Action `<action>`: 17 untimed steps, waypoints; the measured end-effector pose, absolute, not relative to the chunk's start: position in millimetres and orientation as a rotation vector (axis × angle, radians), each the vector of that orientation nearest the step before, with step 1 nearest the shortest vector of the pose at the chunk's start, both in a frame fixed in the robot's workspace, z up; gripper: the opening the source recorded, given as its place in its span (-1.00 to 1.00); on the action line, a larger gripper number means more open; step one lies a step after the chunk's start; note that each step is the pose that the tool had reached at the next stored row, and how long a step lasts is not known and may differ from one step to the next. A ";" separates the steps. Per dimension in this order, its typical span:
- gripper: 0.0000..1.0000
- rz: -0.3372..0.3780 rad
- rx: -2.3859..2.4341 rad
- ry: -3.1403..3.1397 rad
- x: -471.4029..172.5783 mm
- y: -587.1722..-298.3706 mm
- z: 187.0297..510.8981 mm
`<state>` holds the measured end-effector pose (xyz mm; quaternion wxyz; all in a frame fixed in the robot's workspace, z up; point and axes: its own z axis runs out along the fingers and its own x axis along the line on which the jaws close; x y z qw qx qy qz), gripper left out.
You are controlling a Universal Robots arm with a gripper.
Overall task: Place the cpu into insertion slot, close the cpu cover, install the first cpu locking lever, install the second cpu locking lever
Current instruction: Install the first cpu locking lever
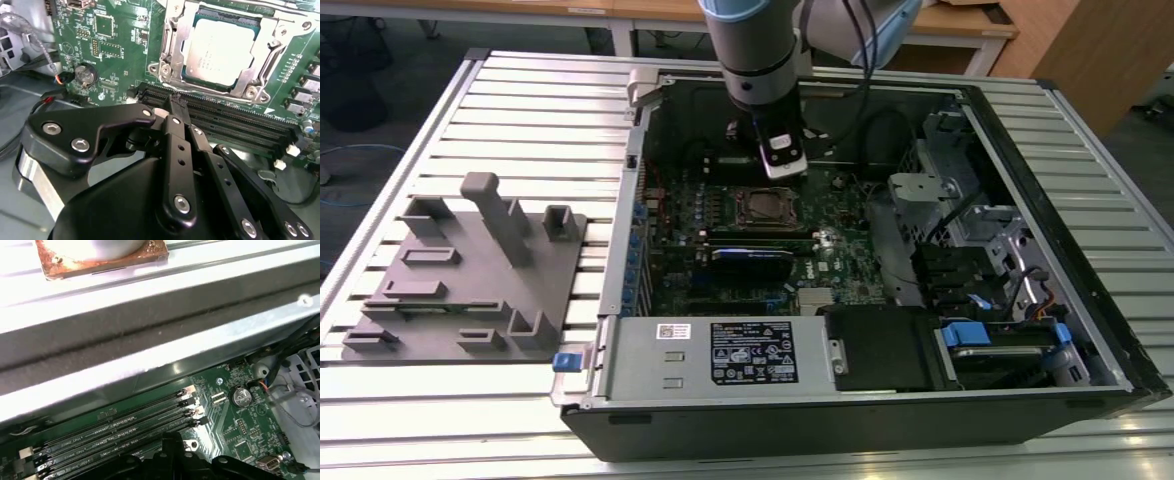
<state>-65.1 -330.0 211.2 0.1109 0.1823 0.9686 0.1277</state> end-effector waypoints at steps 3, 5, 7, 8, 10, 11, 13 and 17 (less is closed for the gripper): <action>-0.79 0.375 0.535 2.845 -65.1 -330.0 214.6; -0.79 0.375 0.535 2.845 -65.1 -330.0 215.8; -0.79 0.375 0.535 2.845 -65.1 -330.0 216.2; -0.79 0.375 0.535 2.845 -65.1 -330.0 216.3; -0.79 0.375 0.535 2.845 -65.1 -330.0 216.3; -0.79 0.375 0.535 2.845 -65.1 -330.0 216.3; -0.79 0.375 0.535 2.845 -65.1 -330.0 216.3; -0.79 0.375 0.535 2.845 -65.1 -330.0 216.4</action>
